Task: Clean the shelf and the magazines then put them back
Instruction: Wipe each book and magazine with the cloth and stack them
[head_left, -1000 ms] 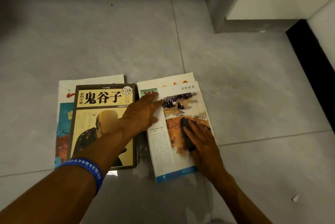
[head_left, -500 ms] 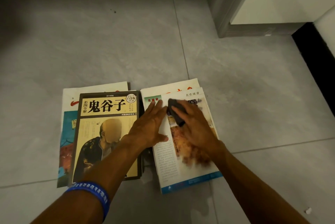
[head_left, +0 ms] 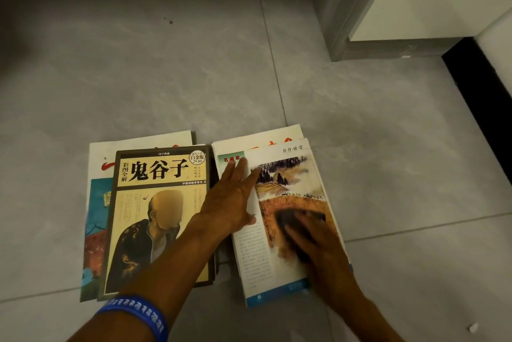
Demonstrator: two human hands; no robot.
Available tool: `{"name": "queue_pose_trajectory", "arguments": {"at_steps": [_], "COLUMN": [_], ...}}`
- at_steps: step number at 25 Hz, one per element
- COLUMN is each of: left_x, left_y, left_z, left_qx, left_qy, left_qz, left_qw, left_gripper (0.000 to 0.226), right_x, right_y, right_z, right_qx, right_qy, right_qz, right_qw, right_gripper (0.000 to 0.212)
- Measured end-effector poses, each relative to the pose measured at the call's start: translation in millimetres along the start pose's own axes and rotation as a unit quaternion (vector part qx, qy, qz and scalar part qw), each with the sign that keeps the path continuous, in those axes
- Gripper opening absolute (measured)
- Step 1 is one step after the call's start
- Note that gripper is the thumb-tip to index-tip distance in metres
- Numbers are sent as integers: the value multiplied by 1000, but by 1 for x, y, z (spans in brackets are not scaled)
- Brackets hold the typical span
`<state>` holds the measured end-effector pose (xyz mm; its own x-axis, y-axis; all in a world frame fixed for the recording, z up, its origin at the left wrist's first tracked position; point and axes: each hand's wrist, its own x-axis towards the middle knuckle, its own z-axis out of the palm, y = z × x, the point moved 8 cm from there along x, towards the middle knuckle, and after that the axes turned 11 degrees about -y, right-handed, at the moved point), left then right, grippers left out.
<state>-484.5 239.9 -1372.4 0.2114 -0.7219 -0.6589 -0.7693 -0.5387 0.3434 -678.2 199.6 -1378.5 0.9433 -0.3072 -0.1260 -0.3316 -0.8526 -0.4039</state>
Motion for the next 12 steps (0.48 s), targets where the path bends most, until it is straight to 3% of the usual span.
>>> {"name": "queue_pose_trajectory", "arguments": {"at_steps": [3, 7, 11, 12], "left_x": [1, 0, -1, 0], "left_y": [1, -2, -4, -3], "left_z": [-2, -1, 1, 0], "left_qx": [2, 8, 13, 13], "left_qy": [-3, -16, -11, -9], "left_qz": [0, -4, -2, 2], "left_qw": [1000, 1000, 1000, 1000], "left_gripper": [107, 107, 108, 107], "right_x": [85, 104, -22, -52], "right_y": [49, 58, 29, 22], "right_z": [-32, -52, -12, -4], "right_qx": [77, 79, 48, 47], "right_qy": [25, 60, 53, 52], "right_qz": [55, 50, 20, 22], "right_qw": [995, 994, 997, 997], "right_gripper": [51, 48, 57, 67]}}
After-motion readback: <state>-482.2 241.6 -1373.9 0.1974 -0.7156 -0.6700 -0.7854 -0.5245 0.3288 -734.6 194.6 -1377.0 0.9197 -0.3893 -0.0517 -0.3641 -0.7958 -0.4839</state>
